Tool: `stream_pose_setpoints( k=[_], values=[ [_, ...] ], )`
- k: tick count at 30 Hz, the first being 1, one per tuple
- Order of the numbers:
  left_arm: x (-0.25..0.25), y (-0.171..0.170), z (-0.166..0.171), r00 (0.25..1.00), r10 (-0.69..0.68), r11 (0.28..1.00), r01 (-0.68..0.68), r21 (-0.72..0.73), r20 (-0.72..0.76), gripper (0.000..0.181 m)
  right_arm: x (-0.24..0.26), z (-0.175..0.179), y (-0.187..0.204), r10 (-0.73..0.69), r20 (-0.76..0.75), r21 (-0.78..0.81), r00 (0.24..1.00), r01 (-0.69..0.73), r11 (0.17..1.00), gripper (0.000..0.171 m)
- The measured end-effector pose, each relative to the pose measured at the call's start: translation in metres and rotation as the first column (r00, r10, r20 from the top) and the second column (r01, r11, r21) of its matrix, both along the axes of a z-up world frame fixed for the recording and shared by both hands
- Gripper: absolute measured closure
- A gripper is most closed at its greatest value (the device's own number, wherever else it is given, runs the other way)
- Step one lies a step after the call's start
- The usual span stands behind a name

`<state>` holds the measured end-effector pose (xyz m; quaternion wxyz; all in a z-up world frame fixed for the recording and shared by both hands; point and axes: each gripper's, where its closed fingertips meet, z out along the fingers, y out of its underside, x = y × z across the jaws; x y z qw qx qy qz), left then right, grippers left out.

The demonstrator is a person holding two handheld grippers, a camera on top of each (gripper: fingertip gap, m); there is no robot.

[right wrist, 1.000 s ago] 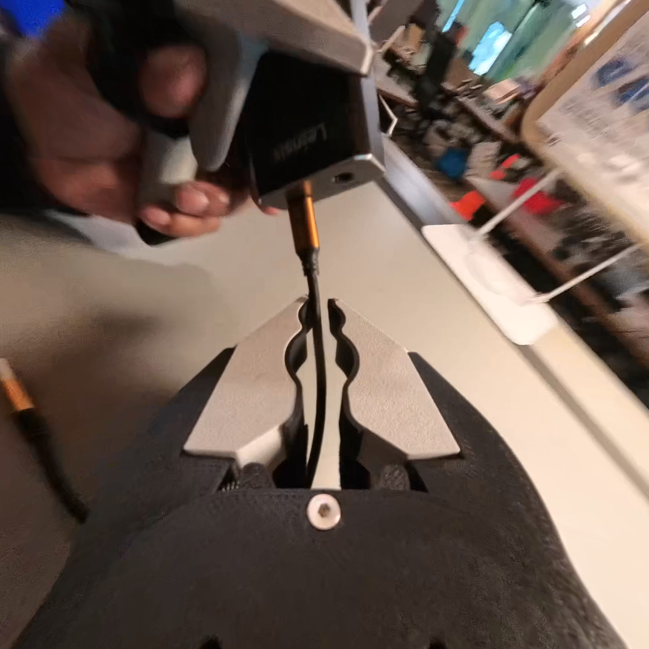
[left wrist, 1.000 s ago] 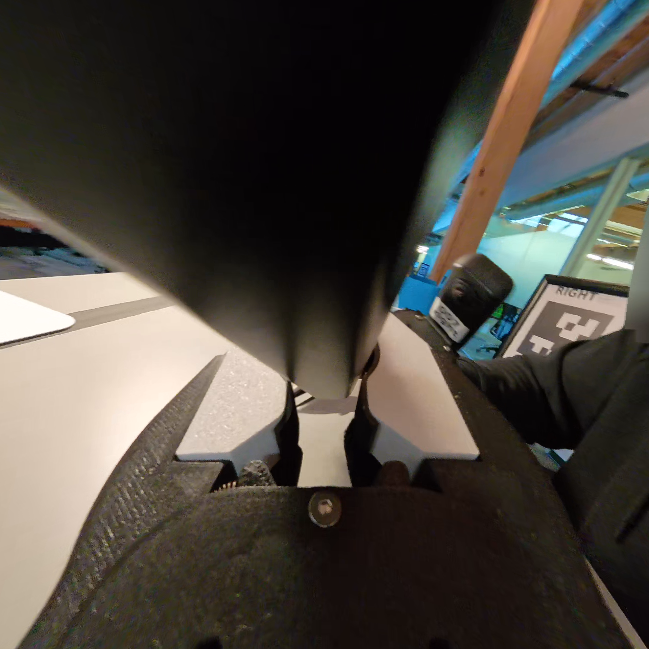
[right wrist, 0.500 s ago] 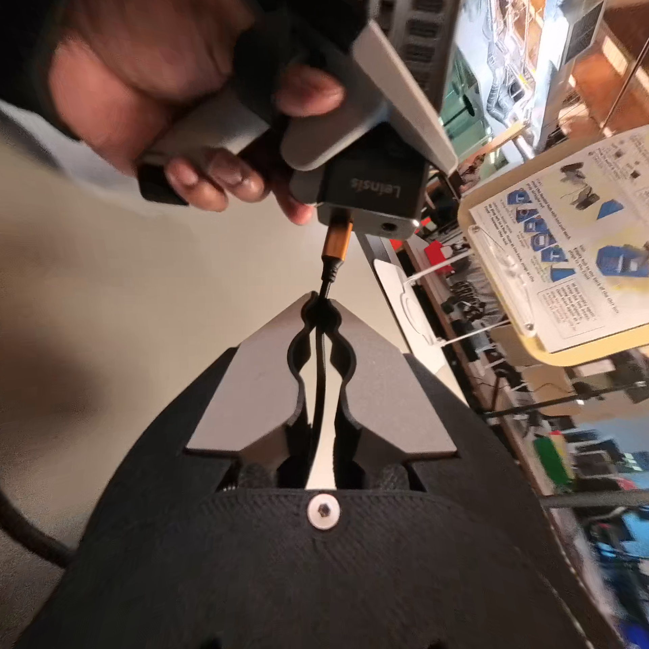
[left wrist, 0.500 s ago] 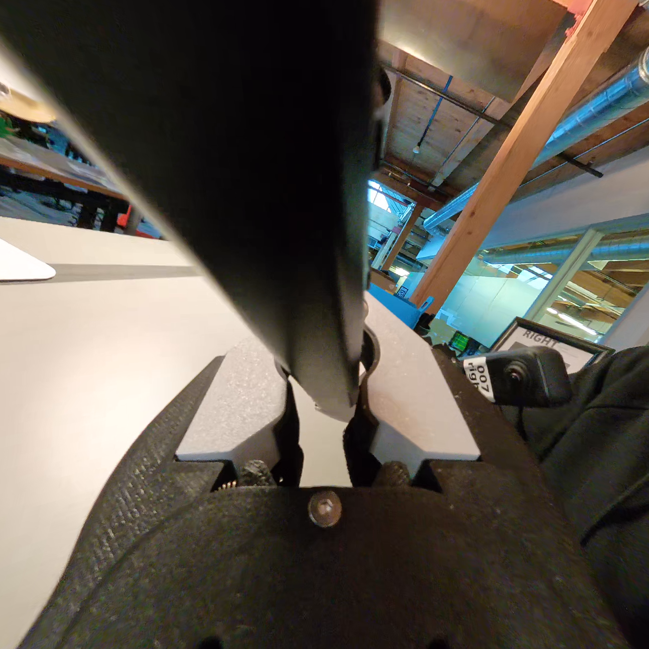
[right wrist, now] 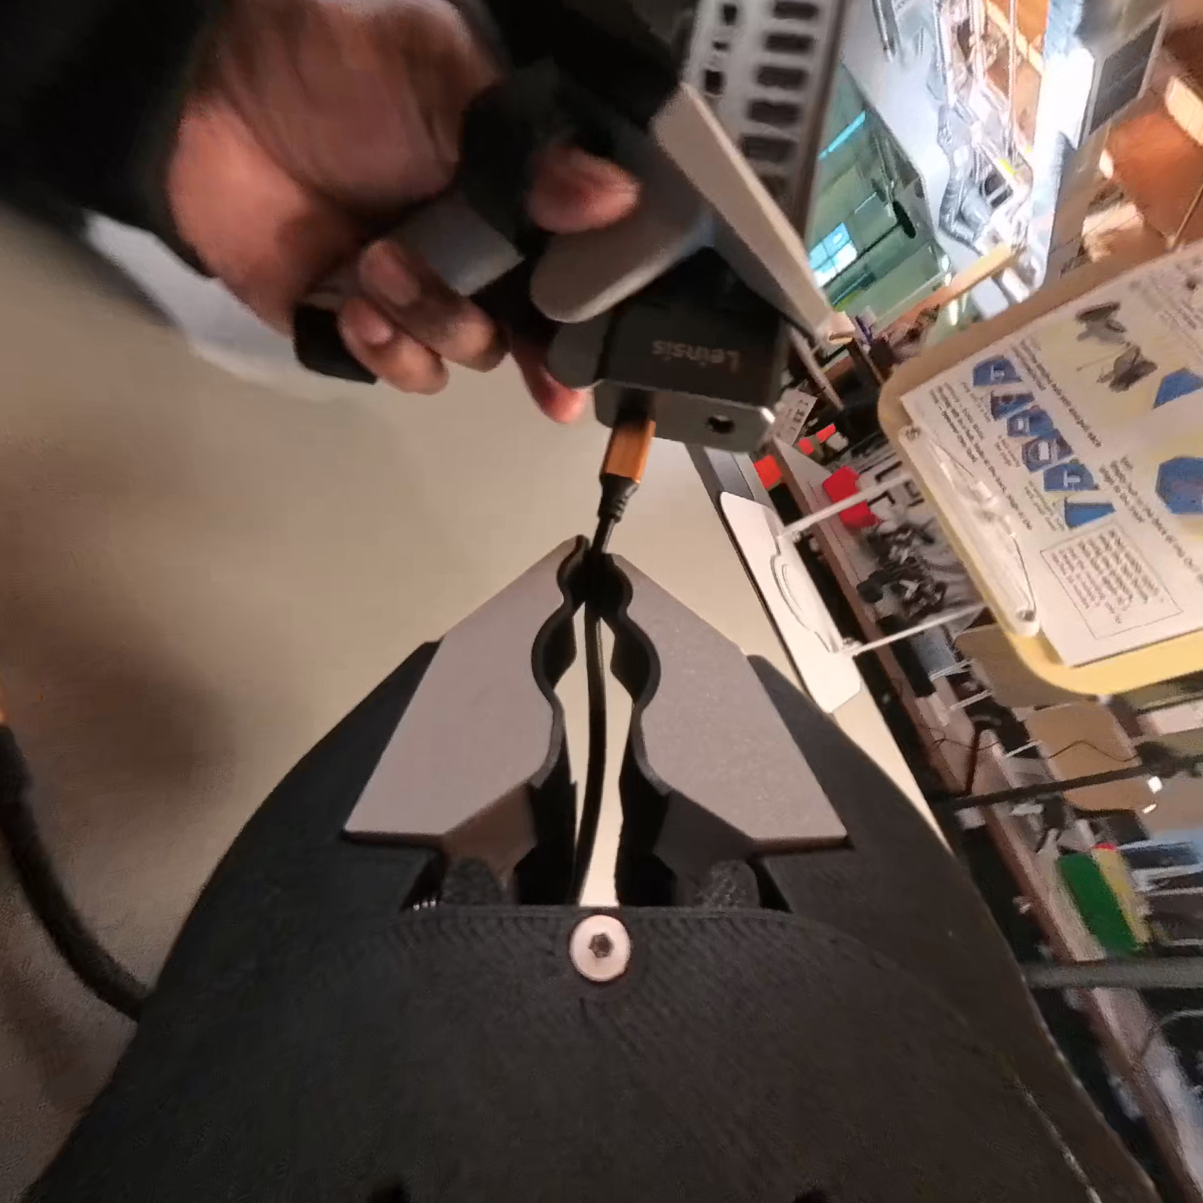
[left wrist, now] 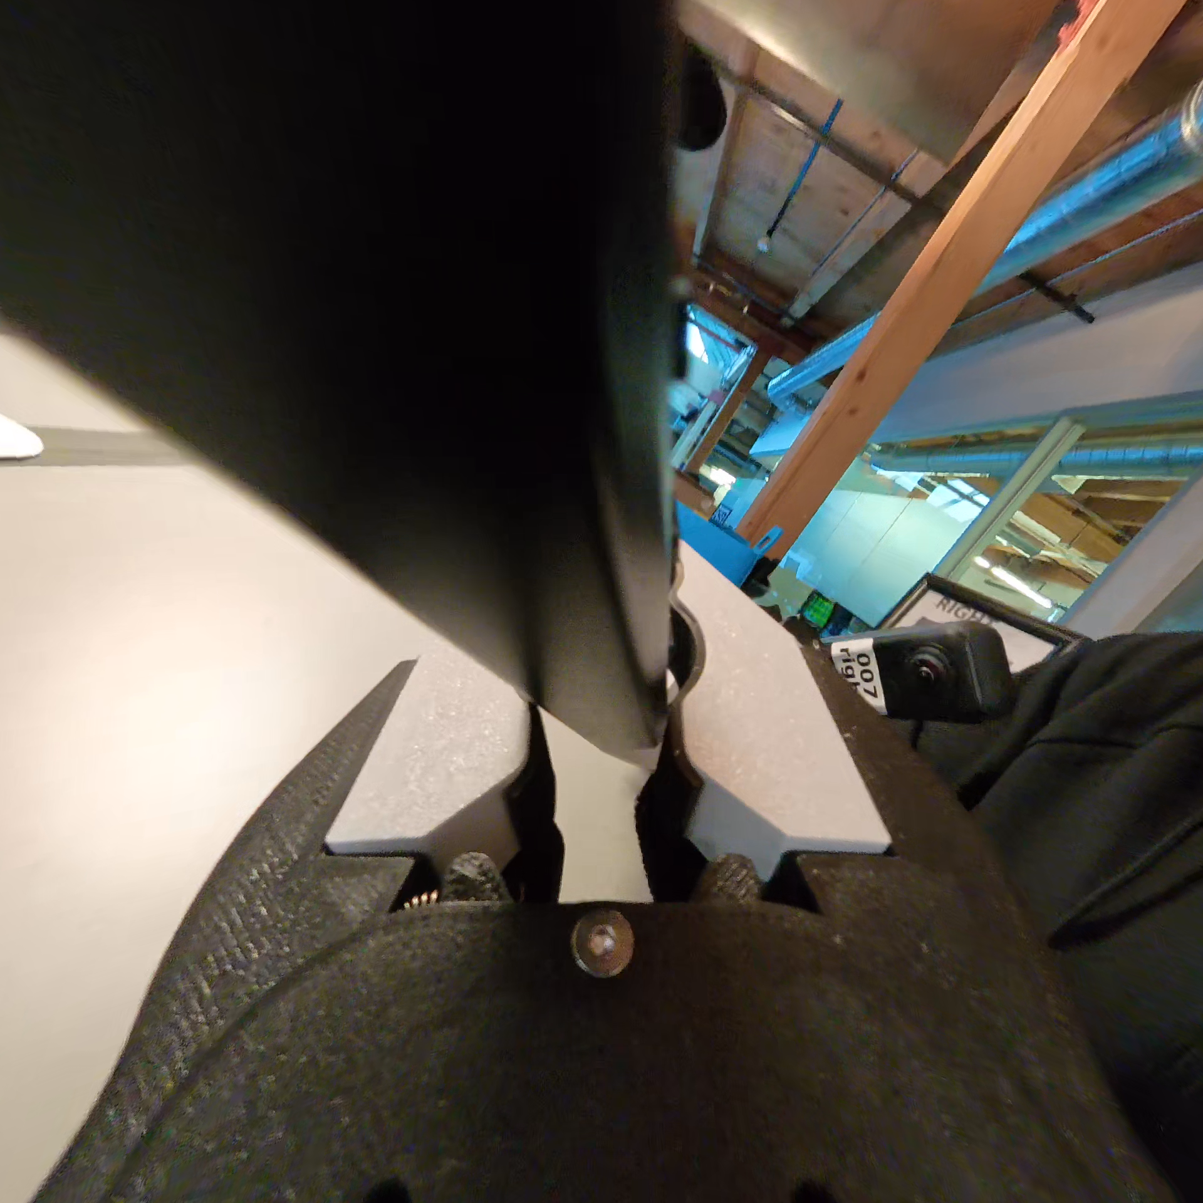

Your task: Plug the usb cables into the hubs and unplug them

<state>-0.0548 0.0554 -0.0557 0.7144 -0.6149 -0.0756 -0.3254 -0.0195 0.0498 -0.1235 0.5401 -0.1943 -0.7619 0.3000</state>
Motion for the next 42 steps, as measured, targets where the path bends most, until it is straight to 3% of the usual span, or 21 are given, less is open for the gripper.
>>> stream_pose_setpoints(
  k=[3,5,7,11,17,22,27,30,32,36,38,39,41,42],
  values=[
    [0.001,0.001,-0.007,0.998,-0.014,1.000,0.015,-0.011,0.053,0.149,0.003,-0.001,0.009,0.015,0.001,0.033,1.000,-0.015,0.999,0.167],
    [-0.036,-0.013,0.009,0.986,0.107,0.991,-0.116,0.064,0.126,0.146,0.006,-0.003,0.038,-0.045,0.026,0.030,0.999,0.044,0.999,0.168],
    [-0.092,-0.053,0.025,0.952,0.243,0.956,-0.267,0.122,0.185,0.148,0.021,-0.018,0.062,-0.051,0.045,0.057,0.998,0.049,0.997,0.168],
    [-0.136,-0.096,0.024,0.911,0.408,0.906,-0.412,0.092,0.059,0.146,0.041,-0.035,0.089,-0.073,0.073,0.057,0.995,0.069,0.996,0.168],
    [-0.090,-0.055,0.002,0.969,0.244,0.970,-0.244,0.016,-0.041,0.152,0.038,-0.053,0.096,-0.072,0.298,-0.094,0.952,0.104,0.990,0.168],
    [-0.058,-0.032,-0.021,0.992,0.104,0.990,-0.110,-0.083,-0.070,0.151,0.047,-0.045,0.102,0.007,0.373,-0.248,0.928,0.093,0.964,0.161],
    [-0.052,-0.025,-0.036,0.992,0.078,0.982,-0.093,-0.163,-0.094,0.151,0.059,-0.022,0.114,0.112,0.421,-0.475,0.900,0.113,0.873,0.136],
    [-0.051,-0.026,-0.037,0.993,0.077,0.981,-0.092,-0.168,-0.094,0.151,0.076,-0.029,0.100,0.231,0.525,-0.555,0.819,0.124,0.822,0.092],
    [-0.051,-0.025,-0.038,0.993,0.073,0.981,-0.088,-0.172,-0.090,0.151,0.087,-0.050,0.090,0.225,0.618,-0.465,0.753,0.119,0.877,0.063],
    [-0.049,-0.025,-0.039,0.993,0.068,0.980,-0.084,-0.179,-0.094,0.151,0.102,-0.088,0.073,0.149,0.743,-0.263,0.652,0.080,0.962,0.027],
    [-0.049,-0.024,-0.039,0.993,0.072,0.980,-0.088,-0.181,-0.098,0.151,0.100,-0.086,0.070,0.142,0.747,-0.255,0.649,0.083,0.963,0.032],
    [-0.049,-0.024,-0.039,0.992,0.074,0.979,-0.091,-0.181,-0.099,0.151,0.099,-0.084,0.070,0.140,0.744,-0.255,0.653,0.083,0.963,0.043],
    [-0.050,-0.025,-0.039,0.992,0.079,0.978,-0.096,-0.184,-0.097,0.151,0.098,-0.078,0.071,0.137,0.728,-0.254,0.672,0.079,0.964,0.086],
    [-0.051,-0.025,-0.039,0.992,0.082,0.978,-0.099,-0.186,-0.095,0.151,0.097,-0.076,0.074,0.115,0.720,-0.240,0.684,0.090,0.967,0.125]
  ],
)
